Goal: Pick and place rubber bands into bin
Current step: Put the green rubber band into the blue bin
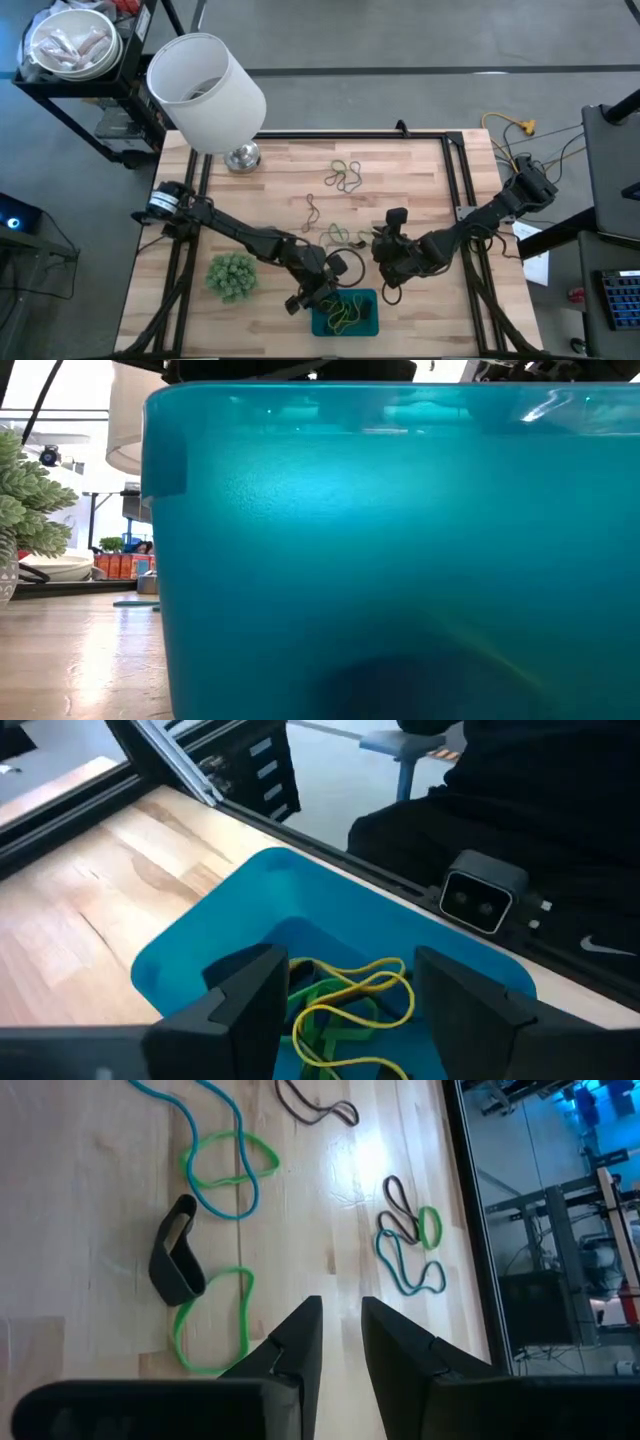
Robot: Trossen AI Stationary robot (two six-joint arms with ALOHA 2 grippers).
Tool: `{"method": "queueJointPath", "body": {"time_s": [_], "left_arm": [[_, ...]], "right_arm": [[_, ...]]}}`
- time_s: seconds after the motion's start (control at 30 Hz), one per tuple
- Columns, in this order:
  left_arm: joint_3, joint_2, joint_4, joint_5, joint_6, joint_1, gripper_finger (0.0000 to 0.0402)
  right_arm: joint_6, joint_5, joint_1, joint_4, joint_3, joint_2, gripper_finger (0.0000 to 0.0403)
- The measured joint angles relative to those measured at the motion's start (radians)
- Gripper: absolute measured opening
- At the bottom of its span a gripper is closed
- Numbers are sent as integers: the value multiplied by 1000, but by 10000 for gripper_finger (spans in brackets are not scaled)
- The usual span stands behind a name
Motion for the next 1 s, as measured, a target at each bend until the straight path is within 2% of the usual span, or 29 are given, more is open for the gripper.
{"method": "queueJointPath", "body": {"time_s": [0.1, 0.27, 0.37, 0.43, 0.5, 0.6, 0.77, 1.0], "left_arm": [[0, -10, -14, -84, 4, 2, 199], [0, -68, -138, -403, 8, 3, 199], [-8, -108, -258, -533, 0, 4, 199], [-17, -137, -324, -578, -15, 4, 199], [-25, -168, -372, -614, -47, 4, 199], [-34, -215, -440, -648, -82, 4, 199], [-84, -316, -481, -705, -103, 4, 199], [-231, -557, -475, -889, -77, 4, 199]], "right_arm": [[-1, 0, 0, 0, 0, 0, 68], [-43, 1, -21, 16, -2, 0, 68], [-144, 0, -60, 110, -24, 0, 68], [-266, -29, -102, 218, -50, 0, 68], [-389, -124, -169, 334, -70, 0, 68], [-507, -319, -299, 439, -79, -1, 68], [-603, -549, -528, 515, -73, -5, 68], [-684, -900, -834, 559, -42, -4, 68]]}}
